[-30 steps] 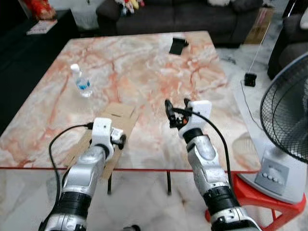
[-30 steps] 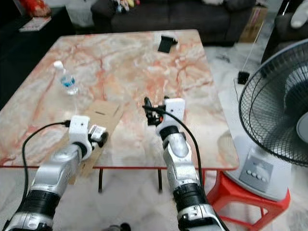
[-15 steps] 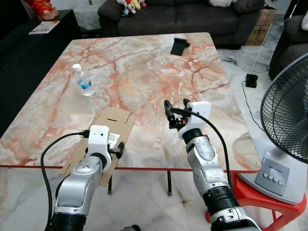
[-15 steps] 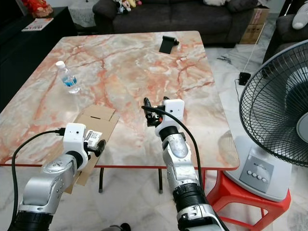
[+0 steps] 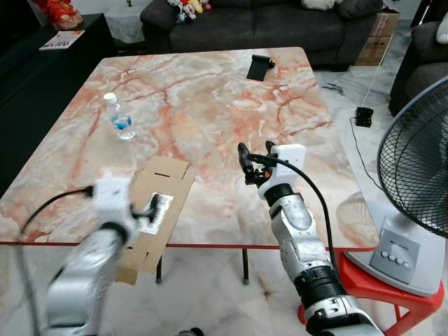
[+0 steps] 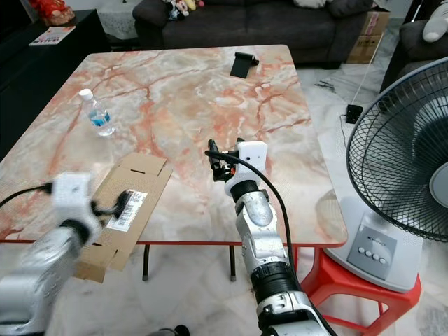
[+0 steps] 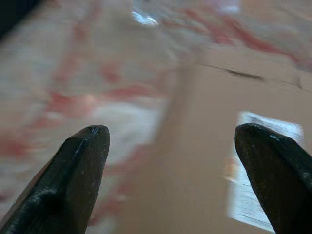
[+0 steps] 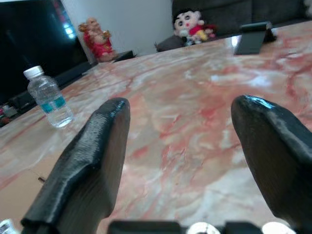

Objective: Picking trash to rubbish bin

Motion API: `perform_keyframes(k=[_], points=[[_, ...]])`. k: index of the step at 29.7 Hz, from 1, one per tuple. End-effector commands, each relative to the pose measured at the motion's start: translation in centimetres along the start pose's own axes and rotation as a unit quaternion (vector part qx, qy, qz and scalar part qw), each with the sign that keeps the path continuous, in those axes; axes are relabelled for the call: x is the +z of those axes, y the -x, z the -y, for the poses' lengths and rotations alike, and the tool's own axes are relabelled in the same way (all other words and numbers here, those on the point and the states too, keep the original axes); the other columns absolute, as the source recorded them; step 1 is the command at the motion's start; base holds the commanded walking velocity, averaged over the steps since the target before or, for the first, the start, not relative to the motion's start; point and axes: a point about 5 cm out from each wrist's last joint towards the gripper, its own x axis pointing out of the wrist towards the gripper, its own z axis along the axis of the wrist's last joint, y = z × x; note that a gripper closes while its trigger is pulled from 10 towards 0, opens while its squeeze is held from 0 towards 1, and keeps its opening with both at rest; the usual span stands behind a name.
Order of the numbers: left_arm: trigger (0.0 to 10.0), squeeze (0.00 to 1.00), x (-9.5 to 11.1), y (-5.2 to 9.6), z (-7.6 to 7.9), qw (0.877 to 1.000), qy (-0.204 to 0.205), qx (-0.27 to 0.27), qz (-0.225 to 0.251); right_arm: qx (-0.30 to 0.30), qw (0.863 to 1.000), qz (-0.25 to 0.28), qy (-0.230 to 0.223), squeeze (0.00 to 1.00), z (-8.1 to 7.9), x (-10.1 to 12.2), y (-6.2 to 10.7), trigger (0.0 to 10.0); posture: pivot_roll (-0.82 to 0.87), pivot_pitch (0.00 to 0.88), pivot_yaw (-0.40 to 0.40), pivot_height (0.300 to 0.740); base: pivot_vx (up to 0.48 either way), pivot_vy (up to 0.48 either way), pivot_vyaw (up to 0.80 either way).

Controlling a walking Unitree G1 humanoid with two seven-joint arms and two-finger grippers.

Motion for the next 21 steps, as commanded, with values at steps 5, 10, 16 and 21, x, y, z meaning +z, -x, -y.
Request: perform_keyframes(k=[5, 10, 16, 21], points=[[10.0, 0.0, 0.5, 0.2, -2.2, 0.995, -0.008, 0.069, 0.078, 0.014, 1.0, 0.004, -0.004, 0.0, -0.7, 0.2, -0.5, 10.0, 0.17, 0.054, 0.063, 0.74, 0.0, 0.0, 0.0], [10.0, 0.0, -1.7, 1.0, -0.8, 0.995, 0.041, 0.066, 0.059, 0.006, 1.0, 0.01, -0.001, 0.0, -0.2, 0.5, -0.6, 10.0, 0.15, 0.04, 0.069, 0.74, 0.0, 0.0, 0.0], [10.0, 0.0, -3.6, 2.1, -1.3, 0.992, 0.093, 0.073, 0.035, 0.005, 1.0, 0.01, 0.001, 0.0, 0.1, 0.5, -0.5, 10.0, 0.16, 0.041, 0.056, 0.74, 0.0, 0.0, 0.0], [10.0, 0.0, -4.9, 3.0, -2.4, 0.986, 0.136, 0.086, 0.031, 0.011, 1.0, 0.008, 0.003, 0.0, -0.1, 0.3, -0.6, 10.0, 0.17, 0.038, 0.05, 0.74, 0.0, 0.0, 0.0]])
